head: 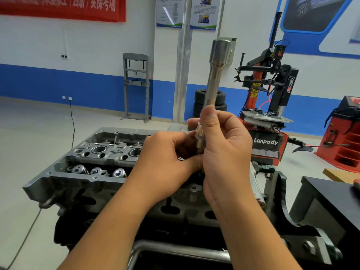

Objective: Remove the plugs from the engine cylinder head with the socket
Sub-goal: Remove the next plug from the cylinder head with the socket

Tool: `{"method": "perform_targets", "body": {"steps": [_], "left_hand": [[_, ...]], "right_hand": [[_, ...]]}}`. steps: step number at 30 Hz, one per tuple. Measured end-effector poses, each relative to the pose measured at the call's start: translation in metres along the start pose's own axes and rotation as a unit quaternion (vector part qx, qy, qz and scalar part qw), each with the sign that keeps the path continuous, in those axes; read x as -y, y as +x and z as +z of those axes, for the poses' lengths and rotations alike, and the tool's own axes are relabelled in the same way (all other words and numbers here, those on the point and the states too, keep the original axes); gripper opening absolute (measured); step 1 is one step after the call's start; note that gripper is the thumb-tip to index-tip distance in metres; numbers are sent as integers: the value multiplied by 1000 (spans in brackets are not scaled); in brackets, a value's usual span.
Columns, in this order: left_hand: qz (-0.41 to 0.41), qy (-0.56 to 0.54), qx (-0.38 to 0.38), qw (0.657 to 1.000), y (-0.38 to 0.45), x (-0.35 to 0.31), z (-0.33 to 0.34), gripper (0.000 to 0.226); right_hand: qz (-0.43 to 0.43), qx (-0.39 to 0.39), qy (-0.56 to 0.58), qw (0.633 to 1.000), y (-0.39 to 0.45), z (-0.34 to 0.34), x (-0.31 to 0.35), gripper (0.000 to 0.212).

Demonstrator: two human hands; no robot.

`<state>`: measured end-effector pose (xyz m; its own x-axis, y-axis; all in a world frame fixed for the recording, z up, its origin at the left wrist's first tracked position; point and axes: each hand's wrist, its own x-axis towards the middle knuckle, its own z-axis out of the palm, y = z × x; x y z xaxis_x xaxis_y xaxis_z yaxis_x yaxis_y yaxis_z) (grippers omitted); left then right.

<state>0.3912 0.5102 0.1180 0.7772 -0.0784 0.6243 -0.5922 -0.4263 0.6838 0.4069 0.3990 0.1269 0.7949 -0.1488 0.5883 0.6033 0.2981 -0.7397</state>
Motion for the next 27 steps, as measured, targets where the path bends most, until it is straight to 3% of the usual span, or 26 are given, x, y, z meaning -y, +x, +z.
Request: {"method": "perform_targets", "body": {"steps": [2,7,27], "left_hand": [[3,10,0,1000,0,1,0,26],[-20,-57,88,994,-1,0,-9,23],[-16,-14,3,1000,2,5,-2,18]], "right_hand": [[-2,4,-7,1000,0,0,0,34],[-6,11,-18,1000,0,1,0,30],[1,4,-4,1000,-1,2,1,36]]}}
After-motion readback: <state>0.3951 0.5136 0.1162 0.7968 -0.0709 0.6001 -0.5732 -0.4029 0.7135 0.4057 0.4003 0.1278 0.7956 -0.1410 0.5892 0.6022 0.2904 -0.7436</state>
